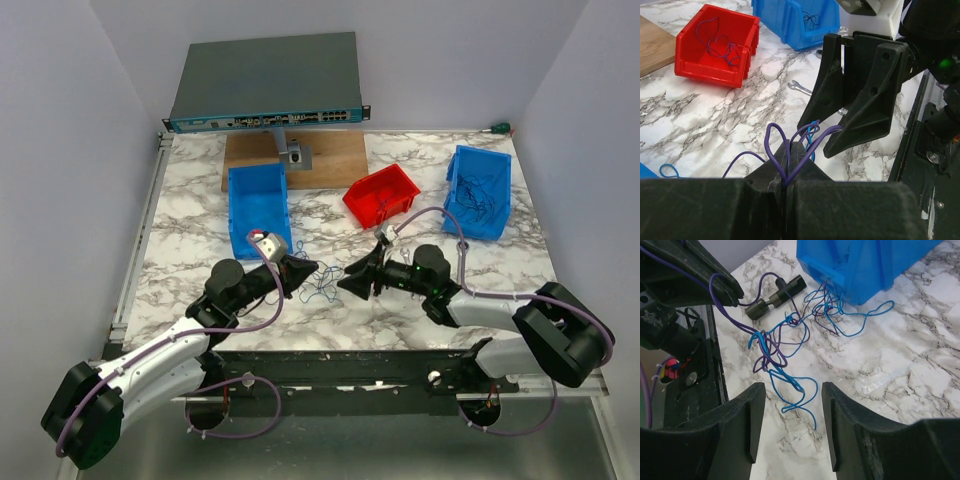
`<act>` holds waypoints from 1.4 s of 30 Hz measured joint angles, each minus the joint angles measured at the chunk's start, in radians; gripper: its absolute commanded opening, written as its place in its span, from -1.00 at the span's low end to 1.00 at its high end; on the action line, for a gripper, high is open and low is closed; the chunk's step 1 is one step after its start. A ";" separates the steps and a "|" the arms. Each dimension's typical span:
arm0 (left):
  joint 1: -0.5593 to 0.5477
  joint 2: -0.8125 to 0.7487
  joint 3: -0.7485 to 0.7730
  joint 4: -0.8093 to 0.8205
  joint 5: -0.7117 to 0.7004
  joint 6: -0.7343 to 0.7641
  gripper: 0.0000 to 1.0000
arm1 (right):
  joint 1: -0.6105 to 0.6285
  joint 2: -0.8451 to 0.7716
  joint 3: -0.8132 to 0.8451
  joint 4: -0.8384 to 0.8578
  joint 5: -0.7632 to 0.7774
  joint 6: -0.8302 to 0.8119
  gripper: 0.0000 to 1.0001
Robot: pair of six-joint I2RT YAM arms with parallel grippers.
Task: Untangle the cables
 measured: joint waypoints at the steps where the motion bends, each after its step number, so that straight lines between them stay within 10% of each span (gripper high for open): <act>1: 0.000 0.000 0.000 0.001 0.001 0.000 -1.00 | 0.002 -0.001 -0.003 0.017 0.007 0.000 0.05; 11: 0.000 0.000 0.000 0.006 0.019 0.000 -1.00 | 0.005 -0.028 -0.051 0.106 0.034 0.005 -0.31; 17: 0.000 0.005 0.000 0.006 0.023 0.000 -1.00 | 0.006 -0.028 -0.053 0.122 0.040 0.014 0.33; 26: 0.000 0.042 0.000 0.028 0.056 -0.003 -1.00 | 0.011 -0.022 -0.053 0.146 0.040 0.026 -0.89; 30: 0.000 0.035 0.000 0.021 0.033 -0.004 -1.00 | 0.012 -0.027 -0.053 0.132 0.085 0.027 -0.99; 42: -0.003 -0.095 0.027 -0.243 -0.636 -0.135 -1.00 | 0.019 -0.316 -0.129 -0.121 0.993 0.161 -0.99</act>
